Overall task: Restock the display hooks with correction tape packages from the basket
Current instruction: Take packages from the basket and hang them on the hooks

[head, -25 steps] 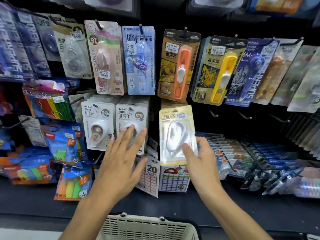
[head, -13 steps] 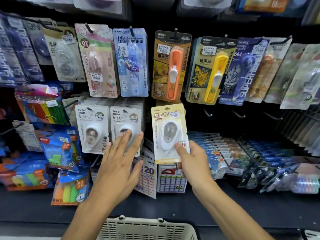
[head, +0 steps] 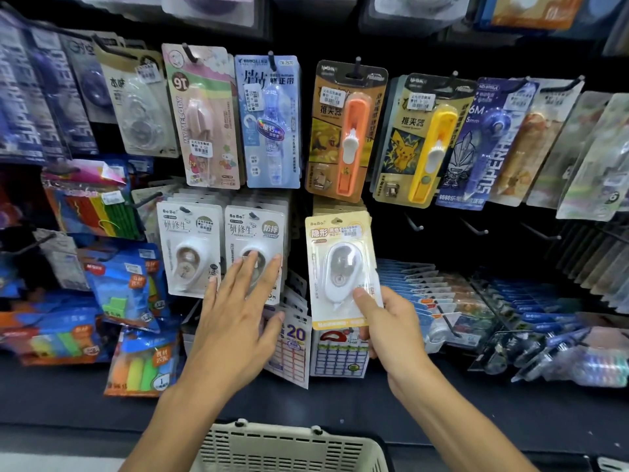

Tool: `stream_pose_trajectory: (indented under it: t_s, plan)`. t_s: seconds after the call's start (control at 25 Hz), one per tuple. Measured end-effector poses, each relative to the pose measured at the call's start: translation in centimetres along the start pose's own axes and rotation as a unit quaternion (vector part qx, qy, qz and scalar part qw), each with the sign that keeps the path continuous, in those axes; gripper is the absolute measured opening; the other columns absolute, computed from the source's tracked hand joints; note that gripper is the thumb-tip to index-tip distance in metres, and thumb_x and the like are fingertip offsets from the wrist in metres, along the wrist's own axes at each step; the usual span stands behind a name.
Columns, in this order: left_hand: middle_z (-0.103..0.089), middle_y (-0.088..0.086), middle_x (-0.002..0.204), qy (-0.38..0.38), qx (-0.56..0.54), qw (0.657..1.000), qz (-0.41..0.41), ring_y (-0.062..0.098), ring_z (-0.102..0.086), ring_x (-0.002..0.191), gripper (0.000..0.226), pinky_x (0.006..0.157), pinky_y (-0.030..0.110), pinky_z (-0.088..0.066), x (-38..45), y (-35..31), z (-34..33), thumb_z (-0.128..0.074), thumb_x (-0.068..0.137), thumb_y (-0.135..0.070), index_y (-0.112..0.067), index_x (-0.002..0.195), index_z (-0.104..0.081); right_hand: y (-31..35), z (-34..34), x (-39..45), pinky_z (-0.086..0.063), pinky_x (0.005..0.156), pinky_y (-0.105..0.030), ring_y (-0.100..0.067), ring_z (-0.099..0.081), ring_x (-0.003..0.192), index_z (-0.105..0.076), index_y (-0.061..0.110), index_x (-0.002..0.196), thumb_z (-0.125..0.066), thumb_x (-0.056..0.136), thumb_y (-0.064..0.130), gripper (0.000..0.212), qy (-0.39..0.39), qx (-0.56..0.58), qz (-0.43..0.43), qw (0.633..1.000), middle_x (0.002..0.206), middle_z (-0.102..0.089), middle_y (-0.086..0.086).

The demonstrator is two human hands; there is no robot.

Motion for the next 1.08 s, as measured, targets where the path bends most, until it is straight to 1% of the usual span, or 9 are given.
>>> stream_pose_trajectory:
  t_s: [0.24,0.32,0.44,0.56,0.68,0.76,0.88,1.0,1.08]
  plan:
    - [0.008,-0.004,0.171,-0.026,-0.011,1.0,0.014,0.016,0.008,0.157,0.082,0.124,0.04,0.01,0.0,0.3,1.0,-0.045,0.101,-0.044,-0.048,0.148,0.022,-1.1,0.3,0.5,-0.04,0.053,-0.027,-0.004,-0.051,0.051,-0.068,0.03,0.098,-0.055,0.101,0.029,0.014,-0.024,0.012,-0.029,0.999,0.065,-0.063,0.008]
    - [0.009,-0.004,0.171,-0.025,-0.01,1.0,0.016,0.016,0.01,0.157,0.082,0.125,0.04,0.01,0.0,0.1,0.9,-0.044,0.102,-0.045,-0.048,0.148,0.023,-2.0,0.2,1.0,-0.045,0.046,-0.027,-0.005,-0.054,0.049,-0.063,0.021,0.108,-0.062,0.098,0.021,0.009,-0.017,0.052,-0.089,0.995,0.069,-0.067,0.002]
    - [0.011,-0.005,0.17,-0.012,-0.004,1.0,0.016,0.015,0.013,0.157,0.08,0.126,0.041,0.011,-0.1,0.2,0.6,-0.04,0.102,-0.047,-0.047,0.147,0.026,-3.7,-0.9,1.2,-0.06,0.062,-0.035,-0.019,-0.068,0.087,-0.046,0.024,0.127,-0.068,0.092,0.006,0.045,0.039,0.139,-0.175,0.974,0.112,-0.069,-0.007]
    - [0.01,-0.006,0.17,-0.002,-0.004,1.0,0.014,0.014,0.012,0.157,0.077,0.127,0.041,0.01,-0.5,1.1,0.3,-0.039,0.103,-0.049,-0.047,0.149,0.023,-1.5,-0.5,1.9,-0.056,0.069,-0.03,-0.011,-0.063,0.097,-0.041,0.034,0.134,-0.068,0.094,0.018,0.051,0.025,0.017,-0.074,0.997,0.124,-0.061,0.005]
    - [0.011,-0.006,0.17,0.015,0.014,1.0,0.018,0.015,0.012,0.157,0.08,0.126,0.041,0.009,-0.8,2.4,0.0,-0.041,0.103,-0.049,-0.045,0.15,0.025,4.6,0.7,4.3,-0.051,0.066,-0.027,-0.008,-0.065,0.082,-0.054,0.027,0.122,-0.063,0.096,0.036,0.029,-0.039,-0.03,0.092,0.995,0.111,-0.068,0.006]
    - [0.012,-0.006,0.17,0.027,0.024,0.999,0.022,0.014,0.011,0.157,0.081,0.127,0.042,0.007,-1.0,2.9,-0.2,-0.041,0.103,-0.048,-0.046,0.148,0.026,6.7,-0.8,6.7,-0.054,0.058,-0.031,-0.014,-0.065,0.063,-0.063,0.015,0.109,-0.057,0.1,0.039,0.027,0.004,0.007,0.04,0.999,0.09,-0.076,-0.005]
    - [0.006,-0.006,0.171,0.025,0.012,0.999,0.029,0.014,0.006,0.157,0.079,0.127,0.042,0.002,-1.3,3.3,0.4,-0.042,0.102,-0.048,-0.048,0.149,0.022,7.6,-5.2,8.1,-0.053,0.047,-0.025,-0.017,-0.062,0.051,-0.061,0.002,0.103,-0.052,0.103,0.022,0.022,0.095,0.044,-0.092,0.99,0.069,-0.074,-0.006]
    - [0.002,-0.007,0.171,0.024,-0.02,0.999,0.038,0.012,0.003,0.157,0.077,0.128,0.04,-0.002,-1.5,3.8,1.2,-0.044,0.101,-0.049,-0.049,0.152,0.014,7.5,-7.1,8.3,-0.047,0.04,-0.022,-0.016,-0.059,0.048,-0.061,0.0,0.1,-0.046,0.105,0.032,0.036,0.12,0.123,-0.145,0.974,0.067,-0.071,-0.007]
    - [0.0,-0.008,0.171,0.023,-0.041,0.998,0.043,0.012,0.002,0.157,0.077,0.128,0.037,-0.002,-1.6,4.0,1.6,-0.046,0.1,-0.049,-0.047,0.154,0.009,7.1,-6.5,9.0,-0.04,0.037,-0.018,-0.012,-0.052,0.041,-0.062,-0.001,0.104,-0.041,0.104,0.027,0.035,0.088,0.168,-0.164,0.968,0.057,-0.066,-0.004]
Point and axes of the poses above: each hand's wrist, its own x-axis towards the middle knuckle, its own z-axis out of the back of the hand, y = z × x, the point moved 9 cm from there along x, towards the middle knuckle
